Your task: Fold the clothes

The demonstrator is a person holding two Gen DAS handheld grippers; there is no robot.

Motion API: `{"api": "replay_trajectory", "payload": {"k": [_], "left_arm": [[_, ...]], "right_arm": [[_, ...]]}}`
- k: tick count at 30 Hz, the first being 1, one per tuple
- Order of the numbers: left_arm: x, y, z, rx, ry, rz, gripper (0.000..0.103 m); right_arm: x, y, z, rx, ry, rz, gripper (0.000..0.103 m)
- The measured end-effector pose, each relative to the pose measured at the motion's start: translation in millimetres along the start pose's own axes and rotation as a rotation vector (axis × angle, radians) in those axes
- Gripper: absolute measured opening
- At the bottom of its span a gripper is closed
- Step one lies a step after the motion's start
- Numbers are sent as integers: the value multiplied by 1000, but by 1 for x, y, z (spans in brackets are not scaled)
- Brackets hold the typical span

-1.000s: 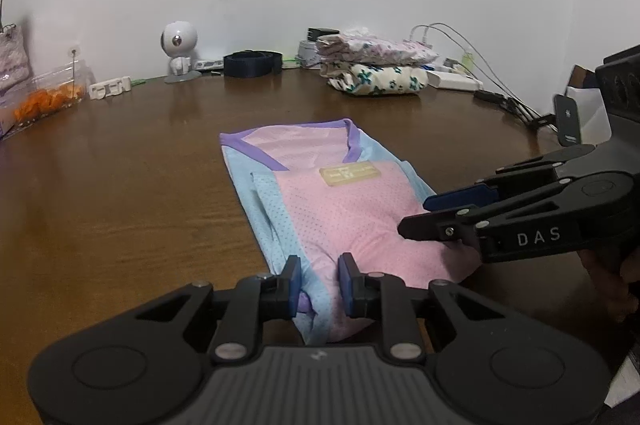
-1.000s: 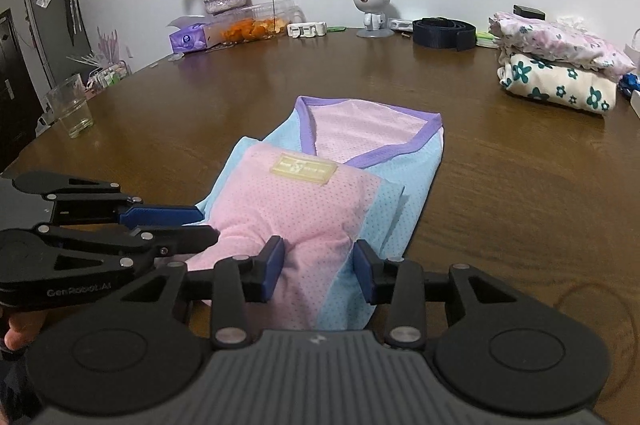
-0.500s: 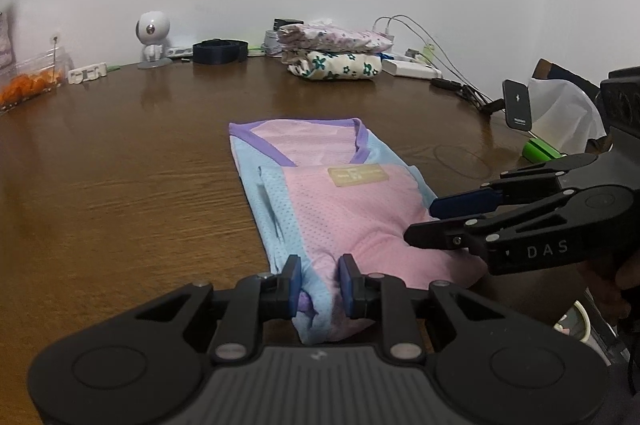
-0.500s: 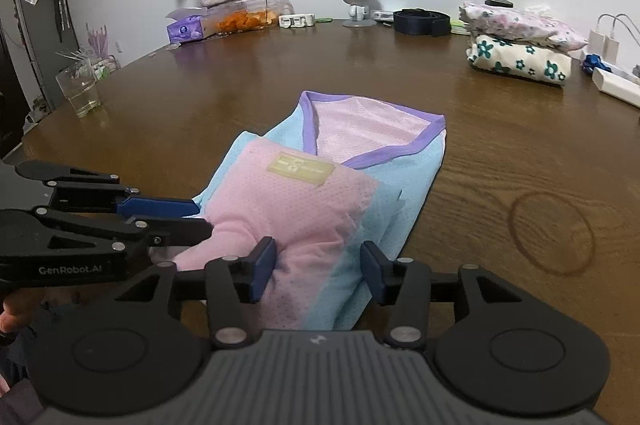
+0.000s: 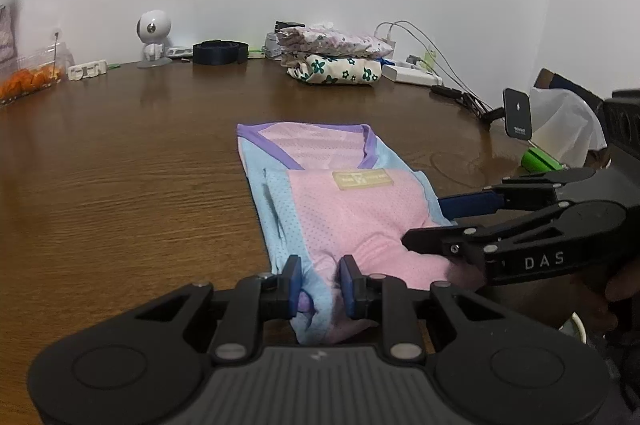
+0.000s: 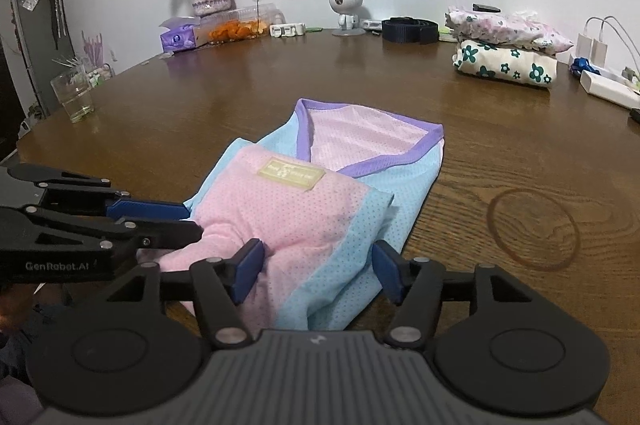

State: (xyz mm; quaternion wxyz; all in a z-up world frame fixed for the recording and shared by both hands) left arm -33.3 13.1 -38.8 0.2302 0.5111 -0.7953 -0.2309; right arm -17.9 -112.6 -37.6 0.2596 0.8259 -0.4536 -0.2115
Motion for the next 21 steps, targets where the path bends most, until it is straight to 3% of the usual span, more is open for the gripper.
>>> {"api": "replay_trajectory", "payload": {"k": [5,9,11,18,21], "left_arm": [[6,-23,-14,46,-26,9,22],[6,-44,-29,38,-12,19,23],[7,-52,-35,37,-20,11,25],[11,-63,-42,49,-11,28,40],[12,-62,-41,57,-25,10,42]], "right_arm": [[24,-9,-10,10,-11,20,64],[48,-19,-20,7,-5,16,67],[57,-25,-23,20,11,29,83],[73,-34,-30,16,43,-27,102],[76,-35,-31,12,63,-62,103]]}}
Point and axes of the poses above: each gripper's, at about its wrist camera, not at the fingertips, and y roughly against the way its jaws point, x to its right, z to its underside, the point moved 9 cm from there along -y, roughly the way its jaws point
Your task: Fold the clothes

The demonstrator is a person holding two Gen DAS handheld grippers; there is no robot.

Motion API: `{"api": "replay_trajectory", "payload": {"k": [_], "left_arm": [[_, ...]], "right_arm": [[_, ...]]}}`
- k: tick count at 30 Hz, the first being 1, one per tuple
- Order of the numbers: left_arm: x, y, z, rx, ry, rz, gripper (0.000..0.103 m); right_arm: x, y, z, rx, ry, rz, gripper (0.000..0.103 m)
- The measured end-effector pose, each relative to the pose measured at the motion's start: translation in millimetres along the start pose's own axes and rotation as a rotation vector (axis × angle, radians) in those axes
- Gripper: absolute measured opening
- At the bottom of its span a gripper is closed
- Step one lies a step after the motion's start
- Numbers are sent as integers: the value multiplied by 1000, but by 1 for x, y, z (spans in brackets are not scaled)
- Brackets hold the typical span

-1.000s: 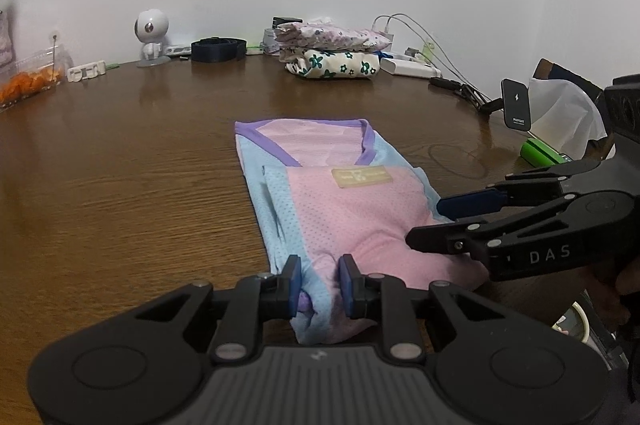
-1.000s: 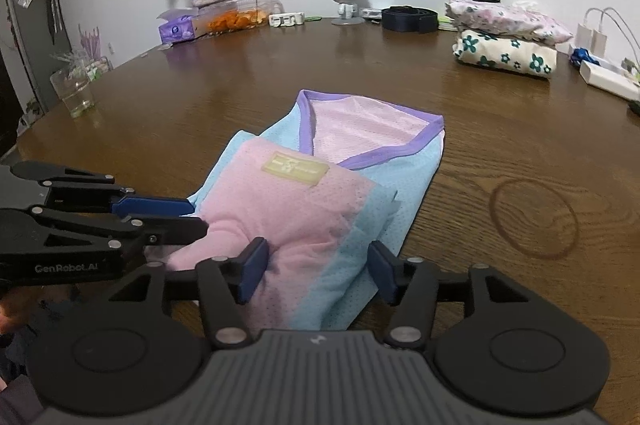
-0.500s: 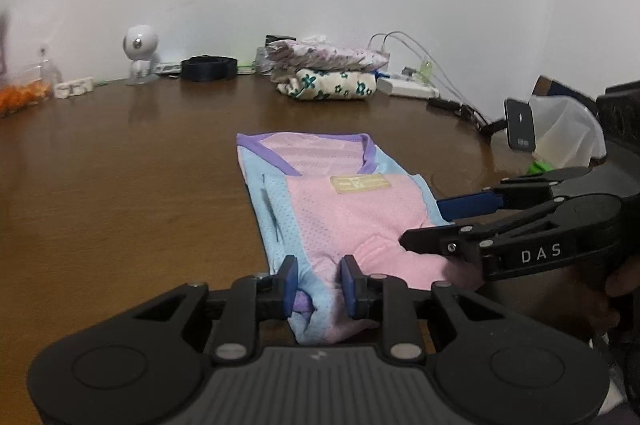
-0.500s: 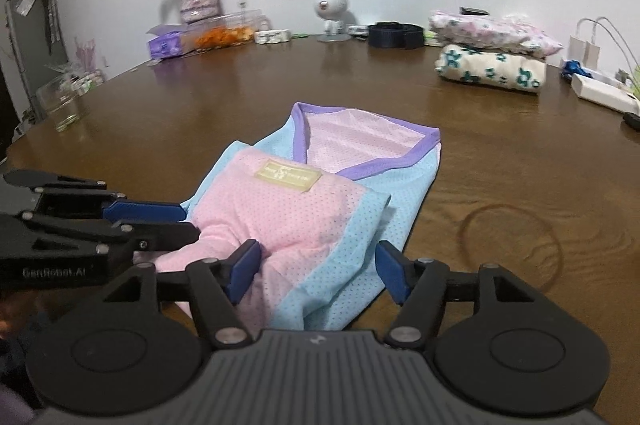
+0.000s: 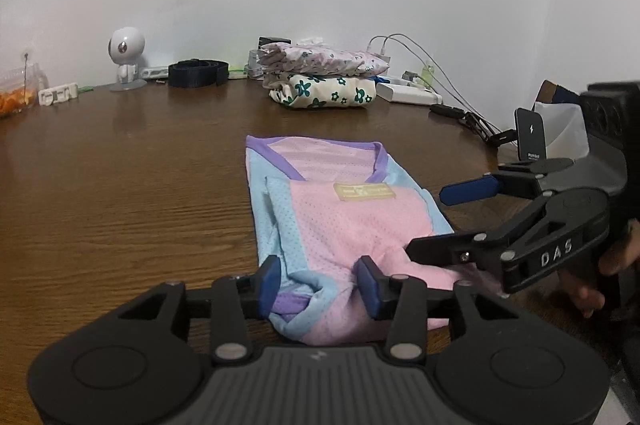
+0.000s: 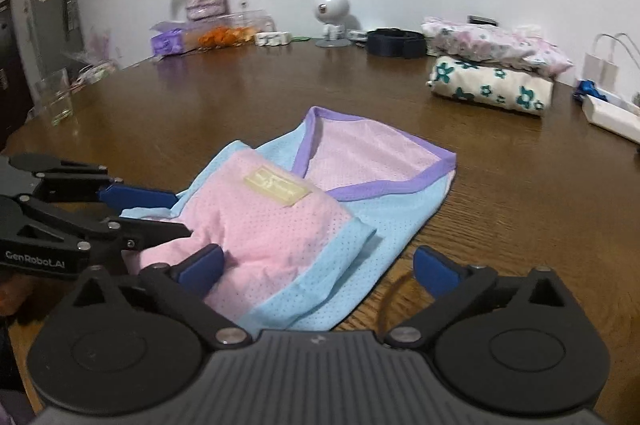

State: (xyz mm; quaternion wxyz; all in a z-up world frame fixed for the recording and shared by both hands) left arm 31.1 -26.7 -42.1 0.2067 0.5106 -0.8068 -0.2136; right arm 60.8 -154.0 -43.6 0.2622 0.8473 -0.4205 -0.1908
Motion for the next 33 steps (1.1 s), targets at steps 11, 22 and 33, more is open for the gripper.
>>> {"api": "replay_trajectory", "payload": {"k": [11,22,33], "left_arm": [[4,-5,4,-42,-25,-14,97],[-2,-6,5,-44,3,-43,103],[-5,-8,3,-41,21,-54,103]], "right_arm": [[9,4,2,32,-110,-104,103],[18,7,0,47,-153,-111,103],[19,7,0,60,-190,-104,103]]}}
Point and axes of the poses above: each gripper's, at about its wrist camera, not at the fingertips, and y roughly against the way its jaws point, x to its right, z to its underside, the point moved 9 cm from there along -y, roughly the way its jaws point
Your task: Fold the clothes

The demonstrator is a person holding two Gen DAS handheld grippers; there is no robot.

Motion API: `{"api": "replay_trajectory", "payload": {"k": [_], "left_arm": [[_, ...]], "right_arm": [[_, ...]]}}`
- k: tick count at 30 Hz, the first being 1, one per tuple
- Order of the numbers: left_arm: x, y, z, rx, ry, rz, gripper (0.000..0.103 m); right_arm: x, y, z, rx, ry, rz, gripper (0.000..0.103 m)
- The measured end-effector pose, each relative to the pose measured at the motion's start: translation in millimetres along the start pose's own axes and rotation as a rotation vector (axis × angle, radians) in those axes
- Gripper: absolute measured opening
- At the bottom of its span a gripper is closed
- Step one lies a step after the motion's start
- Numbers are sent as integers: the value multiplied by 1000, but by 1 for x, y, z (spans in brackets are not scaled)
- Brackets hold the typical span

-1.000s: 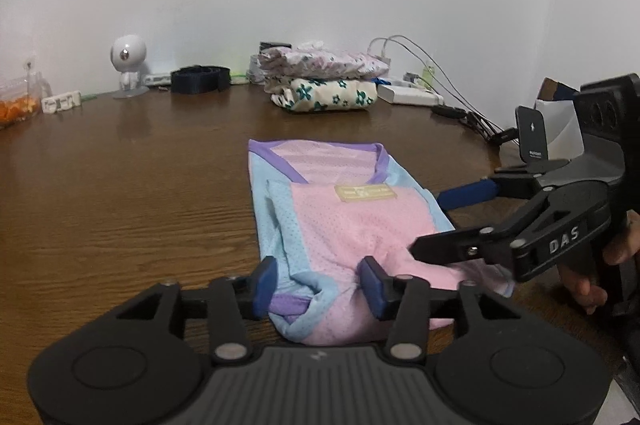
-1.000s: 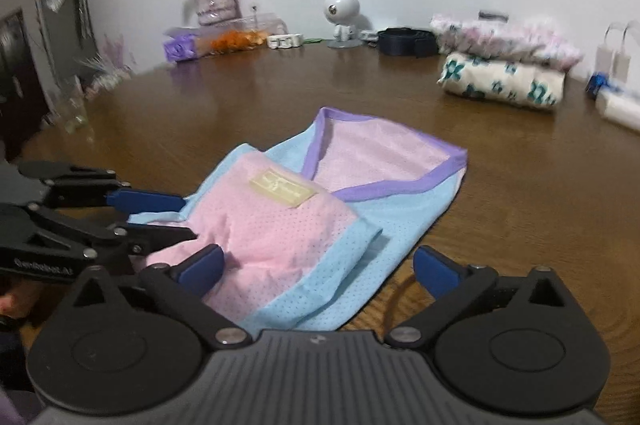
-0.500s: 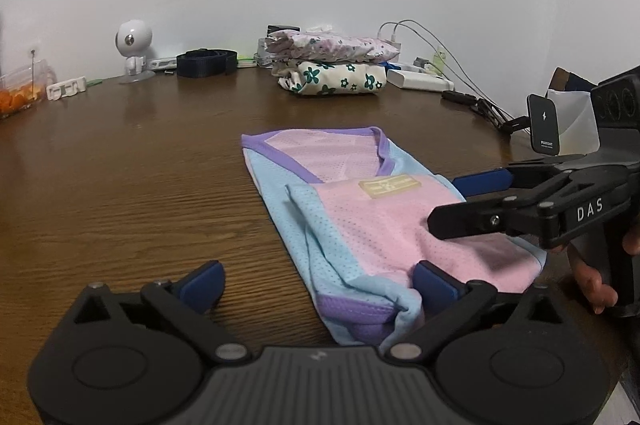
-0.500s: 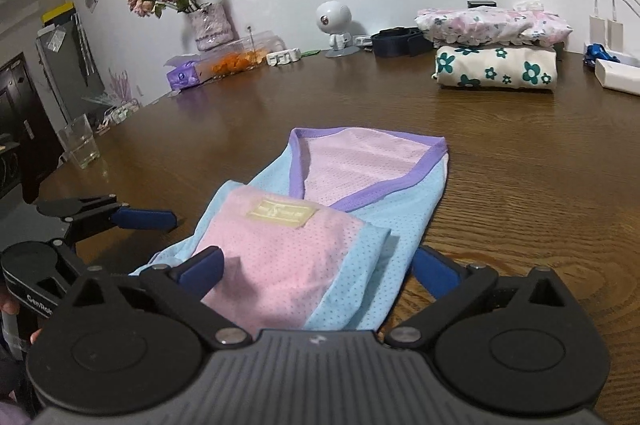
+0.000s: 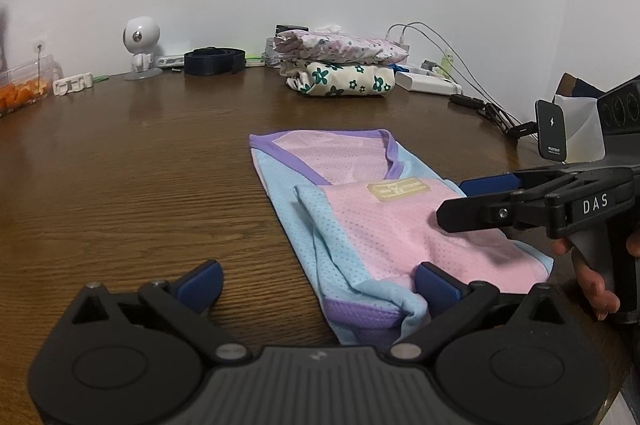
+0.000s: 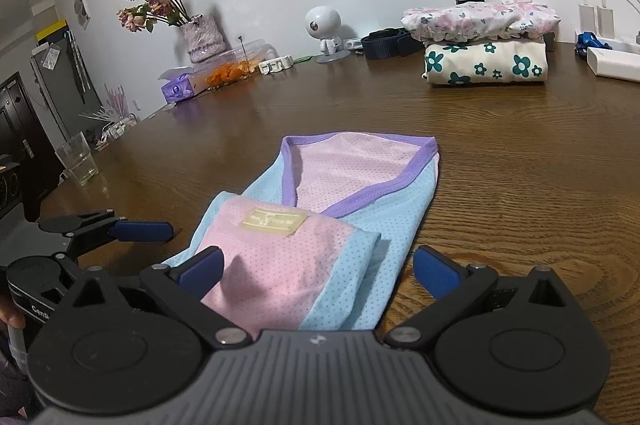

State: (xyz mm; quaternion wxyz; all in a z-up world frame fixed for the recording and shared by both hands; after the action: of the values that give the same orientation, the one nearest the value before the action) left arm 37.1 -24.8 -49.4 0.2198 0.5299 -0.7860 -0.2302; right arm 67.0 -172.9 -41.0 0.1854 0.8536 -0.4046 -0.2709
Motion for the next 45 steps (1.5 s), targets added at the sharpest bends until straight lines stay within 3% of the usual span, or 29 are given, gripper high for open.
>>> {"api": "replay_trajectory", "payload": {"k": [45], "left_arm": [[0,0,0,2,15,-13,103]], "right_arm": [[5,-1,-1,0,-5,6,102]]}}
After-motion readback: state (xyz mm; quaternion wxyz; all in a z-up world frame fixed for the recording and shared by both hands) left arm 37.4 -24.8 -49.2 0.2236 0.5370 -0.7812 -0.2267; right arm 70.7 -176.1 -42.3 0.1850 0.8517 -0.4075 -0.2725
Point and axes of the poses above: each gripper's, at about its wrist camera, not at the fingertips, and y roughly against the way its jaws point, x to its right, z to its underside, the point moved 9 cm from there along -y, roughly the way its jaws point
